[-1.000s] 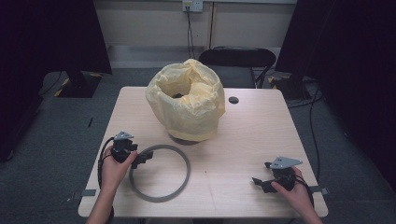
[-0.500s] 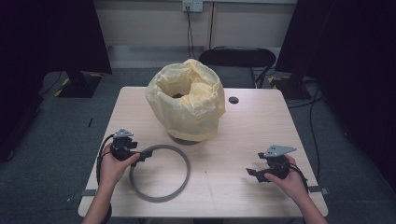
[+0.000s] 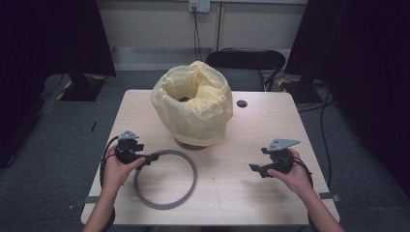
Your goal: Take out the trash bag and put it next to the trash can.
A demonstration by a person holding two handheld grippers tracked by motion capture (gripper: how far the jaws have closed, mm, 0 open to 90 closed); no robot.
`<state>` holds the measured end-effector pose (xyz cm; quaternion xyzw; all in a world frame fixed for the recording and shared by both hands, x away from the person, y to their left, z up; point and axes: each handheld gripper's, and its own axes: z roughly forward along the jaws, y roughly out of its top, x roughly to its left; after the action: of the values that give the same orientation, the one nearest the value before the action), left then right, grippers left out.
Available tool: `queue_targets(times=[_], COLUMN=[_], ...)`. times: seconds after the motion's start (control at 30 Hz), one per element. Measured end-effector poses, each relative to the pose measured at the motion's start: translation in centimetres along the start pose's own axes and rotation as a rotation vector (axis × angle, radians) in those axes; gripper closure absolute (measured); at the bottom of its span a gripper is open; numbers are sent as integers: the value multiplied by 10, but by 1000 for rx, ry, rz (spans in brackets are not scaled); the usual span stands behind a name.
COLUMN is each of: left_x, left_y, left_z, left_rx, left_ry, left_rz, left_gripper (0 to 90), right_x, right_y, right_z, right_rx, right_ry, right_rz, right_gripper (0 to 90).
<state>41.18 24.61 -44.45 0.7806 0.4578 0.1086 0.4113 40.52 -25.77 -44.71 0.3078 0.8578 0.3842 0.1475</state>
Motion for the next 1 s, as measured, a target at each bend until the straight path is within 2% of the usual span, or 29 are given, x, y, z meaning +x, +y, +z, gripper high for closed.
queue_targets(times=[0.37,0.63,1.0], left_x=[-1,-4,-6], left_y=[15,25,38], left_z=[-2,1,7], left_rx=[-11,-26,-28], left_ry=[3,-9,-28], left_rz=[33,46,78], left_gripper=[167,166,167], right_x=[-5,-6,-6], right_y=[31,60,78], right_z=[4,8,15], right_rx=[-32,-80,-87], right_ry=[10,39,33], right_rz=[-9,12,22], right_gripper=[146,147,147])
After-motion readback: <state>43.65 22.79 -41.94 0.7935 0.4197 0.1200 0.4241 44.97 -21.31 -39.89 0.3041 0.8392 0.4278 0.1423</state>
